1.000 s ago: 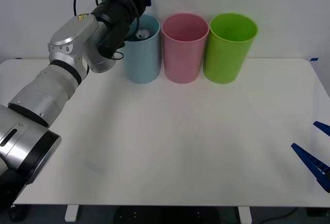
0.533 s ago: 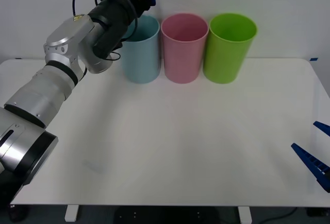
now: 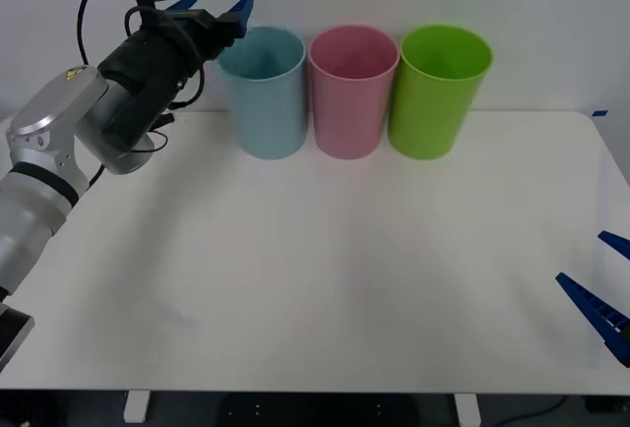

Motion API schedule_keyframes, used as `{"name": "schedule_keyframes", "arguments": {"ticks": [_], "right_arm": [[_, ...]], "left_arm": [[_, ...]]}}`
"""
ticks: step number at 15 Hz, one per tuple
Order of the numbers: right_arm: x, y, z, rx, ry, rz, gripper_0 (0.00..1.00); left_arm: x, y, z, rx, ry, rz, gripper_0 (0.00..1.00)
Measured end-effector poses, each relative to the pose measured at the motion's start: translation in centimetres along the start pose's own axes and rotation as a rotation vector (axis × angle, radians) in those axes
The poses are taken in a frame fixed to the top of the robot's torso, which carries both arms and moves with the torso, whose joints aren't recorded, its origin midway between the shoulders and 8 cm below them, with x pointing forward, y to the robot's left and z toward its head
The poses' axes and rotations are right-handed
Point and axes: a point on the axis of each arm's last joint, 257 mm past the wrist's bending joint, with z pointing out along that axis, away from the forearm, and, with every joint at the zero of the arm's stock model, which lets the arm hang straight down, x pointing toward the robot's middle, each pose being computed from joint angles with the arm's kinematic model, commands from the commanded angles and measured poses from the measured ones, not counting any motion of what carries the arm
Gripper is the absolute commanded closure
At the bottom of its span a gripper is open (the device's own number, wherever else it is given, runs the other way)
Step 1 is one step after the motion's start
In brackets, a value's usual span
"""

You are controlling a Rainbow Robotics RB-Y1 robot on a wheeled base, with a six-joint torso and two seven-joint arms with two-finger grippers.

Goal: Grasp the object on the table and drop it into the matching bin: aluminum can to the light blue bin, PET bottle to the pink bin.

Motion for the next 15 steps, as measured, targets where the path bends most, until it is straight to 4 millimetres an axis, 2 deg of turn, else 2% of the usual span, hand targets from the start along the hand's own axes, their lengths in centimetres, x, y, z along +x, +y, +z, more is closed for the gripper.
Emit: {"name": "schedule_keyframes", "arguments": {"ticks": [4, 8, 15], "right_arm": [[0.0, 0.0, 0.0, 0.000, 0.000, 0.000, 0.00], [0.0, 0.0, 0.0, 0.000, 0.000, 0.000, 0.00], [0.0, 0.0, 0.0, 0.000, 0.000, 0.000, 0.00]], "left_arm": [[0.3, 1.4, -3.4, 0.064, 0.004, -0.011, 0.00], [1.4, 1.4, -7.0, 0.158, 0.022, -0.005, 0.00], [3.1, 1.5, -16.9, 0.323, 0.032, 0.086, 0.00]]}}
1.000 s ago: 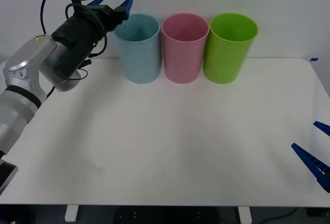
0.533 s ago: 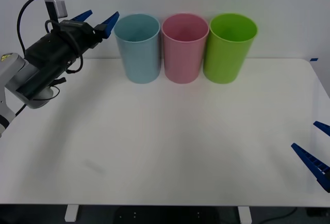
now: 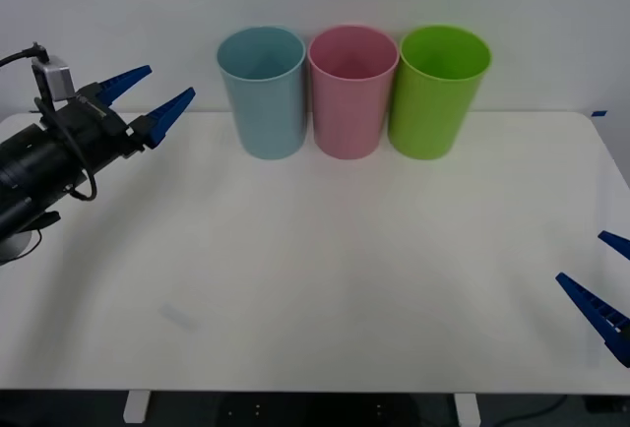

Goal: Grasp the object on the table and drop it into the matching bin: aluminum can to the light blue bin, PET bottle to the pink bin.

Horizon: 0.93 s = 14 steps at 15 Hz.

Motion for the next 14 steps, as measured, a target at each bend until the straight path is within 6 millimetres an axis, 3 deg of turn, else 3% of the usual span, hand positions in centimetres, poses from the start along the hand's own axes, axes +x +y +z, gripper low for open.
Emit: {"name": "schedule_keyframes", "arguments": {"ticks": [5, 14], "right_arm": [[0.0, 0.0, 0.0, 0.000, 0.000, 0.000, 0.00], [0.0, 0.0, 0.0, 0.000, 0.000, 0.000, 0.00]], "left_arm": [[0.5, -2.9, -6.4, 0.069, 0.062, 0.131, 0.00], [2.4, -6.2, -15.2, 0.064, 0.202, 0.235, 0.00]]}}
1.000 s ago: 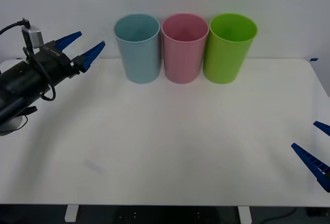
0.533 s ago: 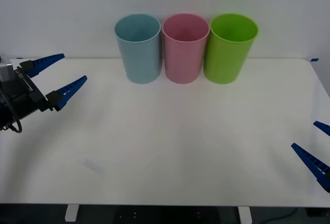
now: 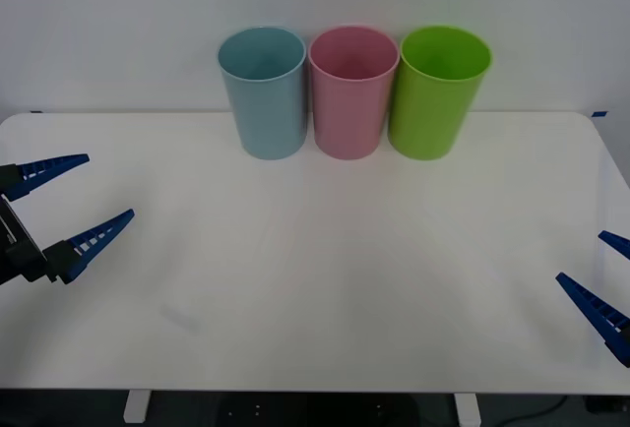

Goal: Grasp the object on the table and drop it into the matching bin: aluminum can to the light blue bin, PET bottle to the pink bin.

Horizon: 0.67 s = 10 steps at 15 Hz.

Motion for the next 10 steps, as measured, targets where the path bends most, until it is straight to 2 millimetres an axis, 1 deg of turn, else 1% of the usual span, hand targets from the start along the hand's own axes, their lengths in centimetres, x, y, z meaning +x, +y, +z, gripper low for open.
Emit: {"name": "schedule_keyframes", "arguments": {"ticks": [5, 10], "right_arm": [[0.0, 0.0, 0.0, 0.000, 0.000, 0.000, 0.00], [0.0, 0.0, 0.0, 0.000, 0.000, 0.000, 0.00]], "left_arm": [[1.5, -1.8, -2.6, -0.010, 0.024, -0.064, 0.00], [2.0, -2.1, -3.1, -0.014, 0.033, -0.085, 0.00]]}}
